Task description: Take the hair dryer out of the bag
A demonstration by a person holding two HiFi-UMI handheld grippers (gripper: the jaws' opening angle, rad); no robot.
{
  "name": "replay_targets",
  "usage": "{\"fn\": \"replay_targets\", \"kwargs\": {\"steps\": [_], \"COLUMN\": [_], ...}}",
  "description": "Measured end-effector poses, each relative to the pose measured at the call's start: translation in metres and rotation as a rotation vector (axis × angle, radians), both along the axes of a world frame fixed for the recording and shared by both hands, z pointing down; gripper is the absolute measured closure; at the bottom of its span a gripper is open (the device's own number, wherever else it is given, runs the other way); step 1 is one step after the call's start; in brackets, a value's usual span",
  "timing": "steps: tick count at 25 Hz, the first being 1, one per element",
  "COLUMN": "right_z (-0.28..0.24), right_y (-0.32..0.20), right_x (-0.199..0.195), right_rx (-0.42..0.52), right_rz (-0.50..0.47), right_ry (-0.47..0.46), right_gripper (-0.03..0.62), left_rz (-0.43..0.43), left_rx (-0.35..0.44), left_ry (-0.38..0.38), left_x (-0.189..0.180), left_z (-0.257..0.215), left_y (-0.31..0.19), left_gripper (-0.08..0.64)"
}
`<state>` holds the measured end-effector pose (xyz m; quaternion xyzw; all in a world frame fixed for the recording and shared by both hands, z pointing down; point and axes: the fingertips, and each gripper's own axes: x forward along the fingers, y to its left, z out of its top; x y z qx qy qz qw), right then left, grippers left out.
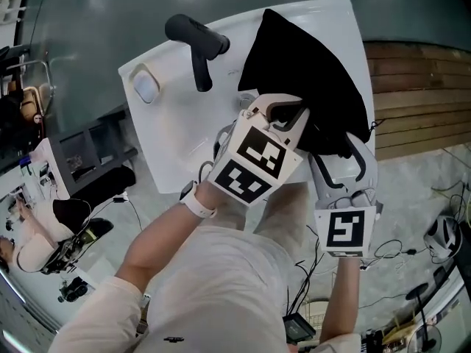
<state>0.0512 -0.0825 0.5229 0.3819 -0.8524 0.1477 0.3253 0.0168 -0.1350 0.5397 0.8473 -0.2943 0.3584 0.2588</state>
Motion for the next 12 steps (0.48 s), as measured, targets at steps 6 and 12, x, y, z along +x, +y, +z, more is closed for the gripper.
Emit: {"fn": "replay_targets", "kwargs": {"steps": [6,12], "right_z": [0.026,0.043], "right_y": [-0.008,-0.008], "right_x": [-0.004,-0.005], "right_rx": [-0.026,-0.025], "right_rz": [-0.015,-0.067], "right_ry": [0.069,0.19], "right_gripper": [0.308,0.322], "left_rz": [0.012,-0.012], "left_rx": [-0.003,-0.004], "left_ry": [-0.006,0.012], "left_x": [-0.003,-0.01], "left_z": [0.005,0.006], "left_y": [-0.004,-0.004], "left_gripper": [0.543,0.541]}}
